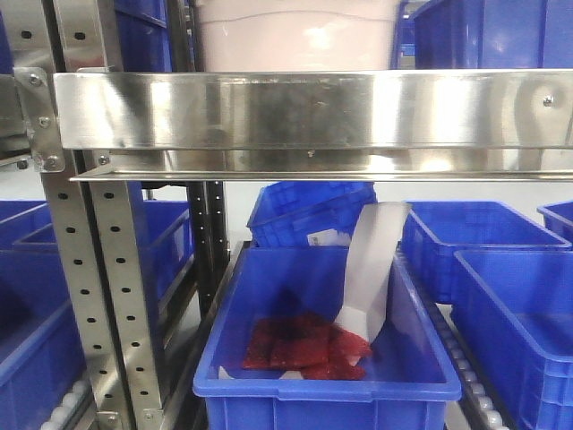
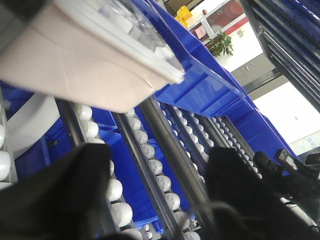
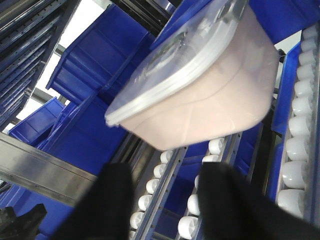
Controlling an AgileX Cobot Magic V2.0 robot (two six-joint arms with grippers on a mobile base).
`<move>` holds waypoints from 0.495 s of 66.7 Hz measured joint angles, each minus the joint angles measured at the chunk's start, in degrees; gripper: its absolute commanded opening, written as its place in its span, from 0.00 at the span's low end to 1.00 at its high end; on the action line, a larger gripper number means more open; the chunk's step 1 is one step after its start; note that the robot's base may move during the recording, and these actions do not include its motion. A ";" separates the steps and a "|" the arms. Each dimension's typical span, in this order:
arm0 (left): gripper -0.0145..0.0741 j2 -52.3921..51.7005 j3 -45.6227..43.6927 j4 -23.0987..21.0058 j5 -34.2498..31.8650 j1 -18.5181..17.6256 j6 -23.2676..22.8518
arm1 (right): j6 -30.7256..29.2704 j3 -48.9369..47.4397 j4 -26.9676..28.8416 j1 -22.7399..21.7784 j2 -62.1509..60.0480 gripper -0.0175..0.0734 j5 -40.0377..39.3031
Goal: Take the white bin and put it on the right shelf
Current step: 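Open both grippers and release the bin's lid clips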
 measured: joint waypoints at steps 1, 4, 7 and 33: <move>0.29 0.00 0.00 0.00 0.00 0.00 0.00 | 0.00 0.00 0.00 0.00 0.00 0.44 0.00; 0.23 0.00 0.00 0.00 0.00 0.00 0.00 | 0.00 0.00 0.00 0.00 0.00 0.40 0.00; 0.15 0.00 0.00 0.00 0.00 0.00 0.00 | 0.00 0.00 0.00 0.00 0.00 0.38 0.00; 0.03 -3.98 0.00 5.54 -7.93 -0.64 -3.34 | 1.51 0.00 -9.14 0.48 -4.62 0.27 -2.06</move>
